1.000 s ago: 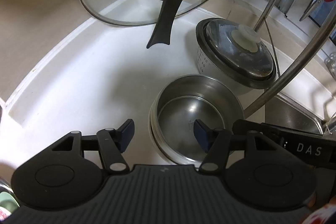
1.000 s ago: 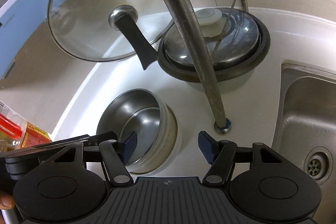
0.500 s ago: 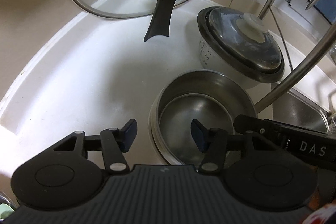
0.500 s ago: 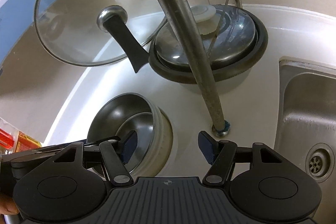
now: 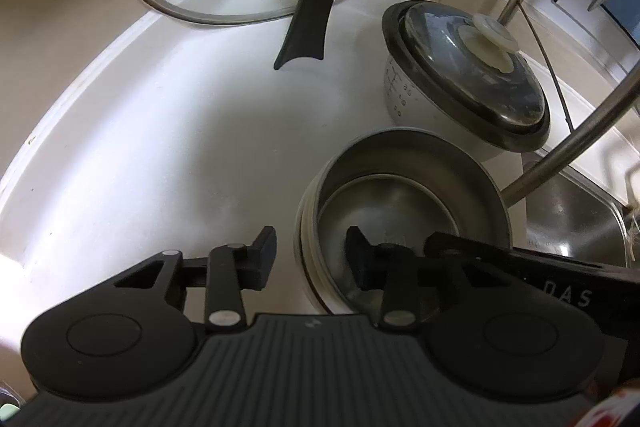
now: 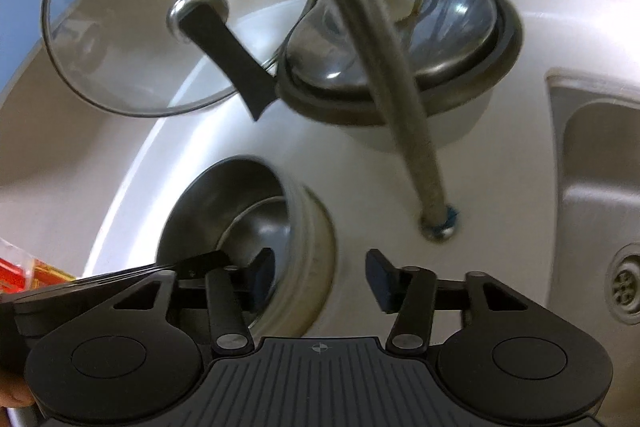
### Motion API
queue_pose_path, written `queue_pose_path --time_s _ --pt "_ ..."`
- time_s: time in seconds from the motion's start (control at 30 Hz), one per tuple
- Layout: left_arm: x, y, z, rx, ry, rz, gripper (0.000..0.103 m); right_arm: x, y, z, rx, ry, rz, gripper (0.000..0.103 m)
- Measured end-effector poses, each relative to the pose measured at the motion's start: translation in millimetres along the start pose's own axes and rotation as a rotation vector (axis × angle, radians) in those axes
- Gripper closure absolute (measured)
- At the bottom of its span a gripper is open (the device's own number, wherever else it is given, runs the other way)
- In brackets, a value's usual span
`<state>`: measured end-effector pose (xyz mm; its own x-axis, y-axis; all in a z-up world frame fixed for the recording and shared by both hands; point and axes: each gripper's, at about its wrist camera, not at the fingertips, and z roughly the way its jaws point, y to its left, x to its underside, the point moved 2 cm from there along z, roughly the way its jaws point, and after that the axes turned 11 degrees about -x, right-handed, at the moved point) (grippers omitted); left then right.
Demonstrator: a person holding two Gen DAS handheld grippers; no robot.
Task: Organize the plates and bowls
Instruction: 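Move the right gripper to the bowl stack and grasp its rim, then lift the bowl stack with the right gripper and carry it toward the steel tray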
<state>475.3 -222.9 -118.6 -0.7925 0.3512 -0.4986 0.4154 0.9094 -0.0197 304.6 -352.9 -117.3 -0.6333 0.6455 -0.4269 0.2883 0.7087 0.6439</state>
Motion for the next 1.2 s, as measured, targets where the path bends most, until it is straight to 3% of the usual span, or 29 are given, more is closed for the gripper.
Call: queue_pose_path --time_s 0.37,0.9,1.2 --pt "7.7 11.7 -8.8 -0.007 -0.001 -0.012 0.076 2.6 15.5 10.9 -0.006 0.060 -0.070 0.062" --pt "54.4 84.7 -38.2 -0.123 0.022 -0.119 0.075 25.0 75.9 55.3 -0.119 0.273 -0.264 0.062" --pt "45.7 95.9 -37.6 -0.134 0.067 -0.107 0.080 14.7 90.9 85.6 -0.117 0.378 -0.325 0.063"
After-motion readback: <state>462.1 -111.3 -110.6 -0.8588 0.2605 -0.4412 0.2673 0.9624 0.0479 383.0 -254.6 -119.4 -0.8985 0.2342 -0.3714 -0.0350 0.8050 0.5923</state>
